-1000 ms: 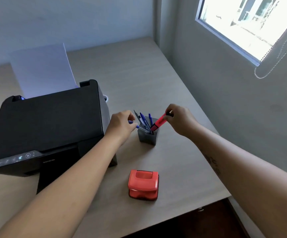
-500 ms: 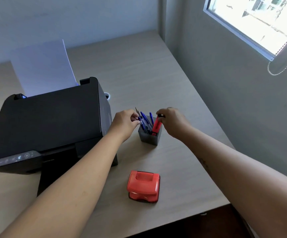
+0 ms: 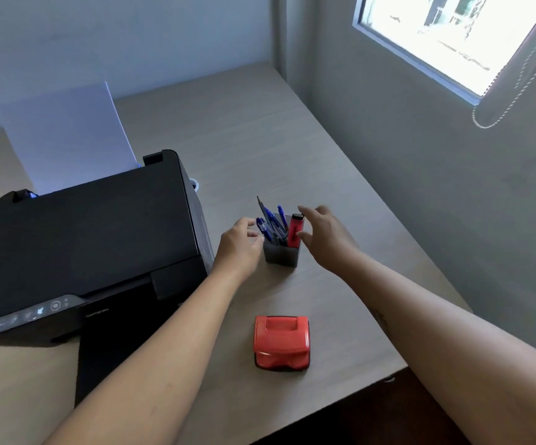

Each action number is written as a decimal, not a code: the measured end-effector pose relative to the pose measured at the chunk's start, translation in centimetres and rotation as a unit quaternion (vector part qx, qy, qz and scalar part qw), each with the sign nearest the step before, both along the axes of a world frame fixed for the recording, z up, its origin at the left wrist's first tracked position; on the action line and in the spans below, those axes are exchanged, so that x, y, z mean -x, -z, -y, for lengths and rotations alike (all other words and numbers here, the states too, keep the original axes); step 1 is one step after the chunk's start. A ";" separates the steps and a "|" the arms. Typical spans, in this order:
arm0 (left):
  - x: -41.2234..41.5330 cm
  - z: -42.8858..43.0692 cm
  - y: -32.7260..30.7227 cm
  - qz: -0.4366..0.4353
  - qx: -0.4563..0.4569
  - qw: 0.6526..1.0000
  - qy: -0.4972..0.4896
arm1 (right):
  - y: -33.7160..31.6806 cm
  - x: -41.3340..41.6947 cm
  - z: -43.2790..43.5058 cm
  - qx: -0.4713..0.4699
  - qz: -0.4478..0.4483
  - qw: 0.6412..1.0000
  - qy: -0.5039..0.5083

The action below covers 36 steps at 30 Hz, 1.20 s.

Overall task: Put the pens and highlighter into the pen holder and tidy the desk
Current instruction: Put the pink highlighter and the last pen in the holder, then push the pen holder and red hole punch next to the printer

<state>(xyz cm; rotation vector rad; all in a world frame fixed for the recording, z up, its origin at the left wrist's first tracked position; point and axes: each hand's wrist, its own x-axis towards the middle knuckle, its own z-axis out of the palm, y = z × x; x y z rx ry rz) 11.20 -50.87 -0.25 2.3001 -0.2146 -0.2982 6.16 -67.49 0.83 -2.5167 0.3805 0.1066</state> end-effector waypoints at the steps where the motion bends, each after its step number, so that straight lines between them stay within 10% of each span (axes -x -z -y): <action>1: 0.2 -0.2 0.1 -0.004 0.004 1.000 0.004 | 0.0 0.8 -0.1 -0.001 0.008 1.000 0.012; 24: -0.2 -0.2 2.1 0.061 -0.150 0.975 0.148 | 8.1 11.4 -13.1 0.149 -0.043 0.986 -0.058; 36: -0.1 -0.4 2.3 0.116 -0.222 0.961 0.118 | 9.5 9.6 -5.0 0.253 0.001 0.957 -0.145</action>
